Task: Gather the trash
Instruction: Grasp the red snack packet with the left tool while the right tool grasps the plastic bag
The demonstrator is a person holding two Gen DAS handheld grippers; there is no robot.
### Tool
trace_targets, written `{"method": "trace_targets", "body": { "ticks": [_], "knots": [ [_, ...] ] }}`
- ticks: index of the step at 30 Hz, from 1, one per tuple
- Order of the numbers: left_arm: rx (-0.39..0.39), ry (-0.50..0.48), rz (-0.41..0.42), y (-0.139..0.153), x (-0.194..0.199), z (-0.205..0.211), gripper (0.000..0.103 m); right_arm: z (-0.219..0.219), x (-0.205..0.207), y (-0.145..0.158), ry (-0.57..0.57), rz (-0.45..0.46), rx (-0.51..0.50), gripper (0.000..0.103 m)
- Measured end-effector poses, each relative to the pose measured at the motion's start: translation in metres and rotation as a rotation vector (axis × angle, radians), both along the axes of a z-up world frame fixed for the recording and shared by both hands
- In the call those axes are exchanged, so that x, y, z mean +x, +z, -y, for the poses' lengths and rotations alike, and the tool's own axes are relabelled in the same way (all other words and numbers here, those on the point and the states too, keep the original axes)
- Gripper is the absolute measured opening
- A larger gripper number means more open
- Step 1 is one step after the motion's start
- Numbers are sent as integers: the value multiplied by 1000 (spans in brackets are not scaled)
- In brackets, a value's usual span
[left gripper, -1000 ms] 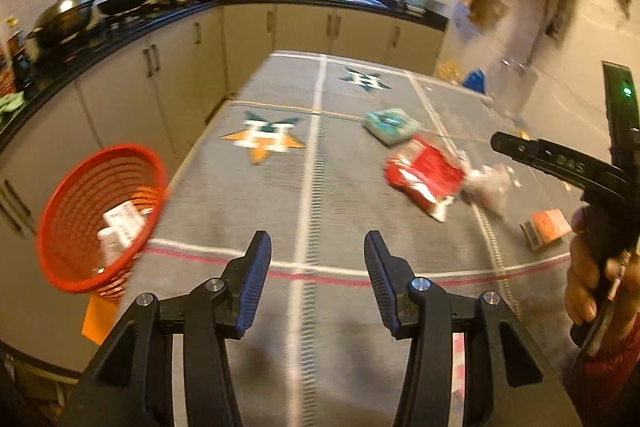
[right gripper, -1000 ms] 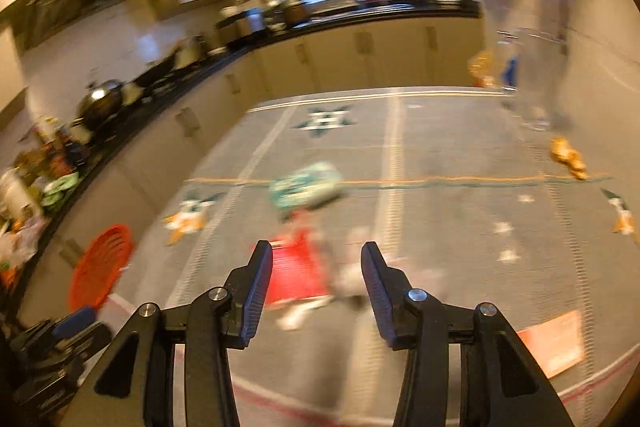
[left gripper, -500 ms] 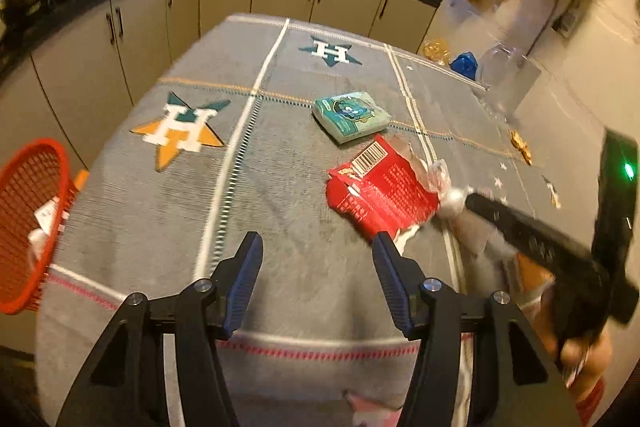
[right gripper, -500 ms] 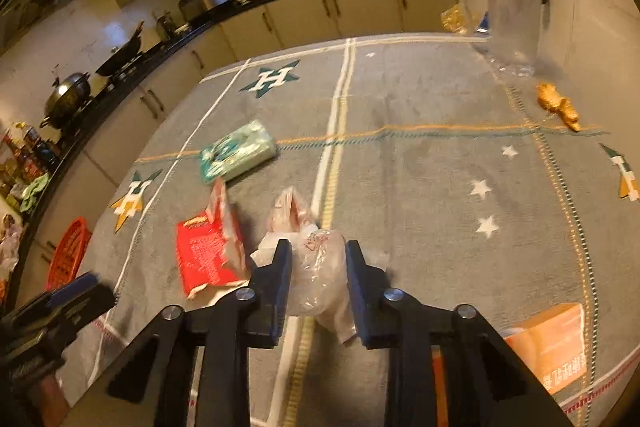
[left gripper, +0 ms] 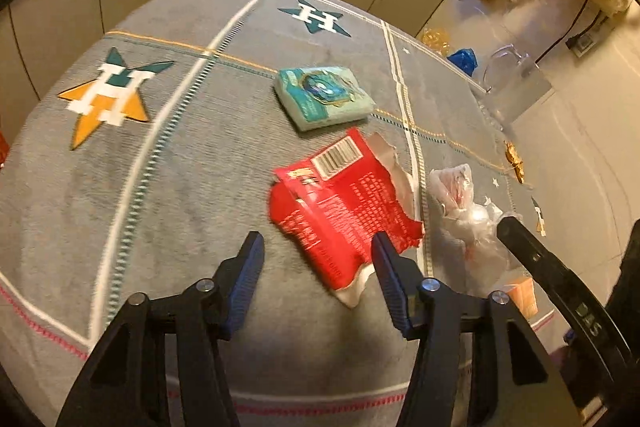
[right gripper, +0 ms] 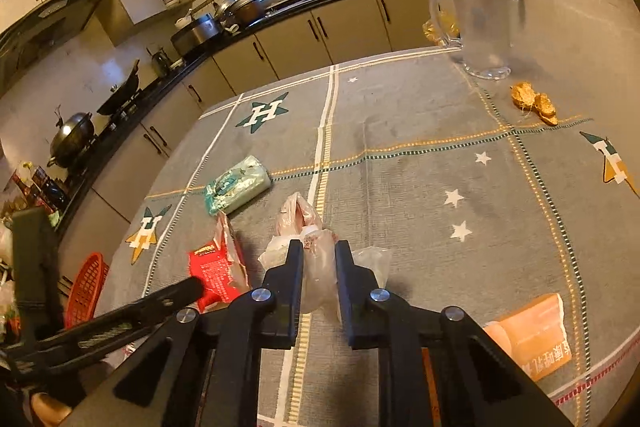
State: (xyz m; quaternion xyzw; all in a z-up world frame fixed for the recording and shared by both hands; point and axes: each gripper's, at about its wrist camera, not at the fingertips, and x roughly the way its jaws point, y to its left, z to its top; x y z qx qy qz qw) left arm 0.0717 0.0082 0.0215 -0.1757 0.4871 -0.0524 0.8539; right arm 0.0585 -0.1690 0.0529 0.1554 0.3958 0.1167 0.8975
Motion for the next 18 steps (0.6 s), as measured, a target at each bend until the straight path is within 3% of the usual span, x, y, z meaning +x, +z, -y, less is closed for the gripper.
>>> {"method": "trace_targets", "body": {
  "ticks": [3, 15, 18],
  "knots": [
    [8, -20, -13, -7, 8, 10, 30, 2, -2, 1, -8, 2, 5, 17],
    [95, -86, 79, -9, 16, 25, 29, 8, -1, -2, -46, -7, 17, 17],
    [125, -91, 112, -9, 14, 27, 24, 7, 1, -5, -52, -13, 8, 17]
  ]
}}
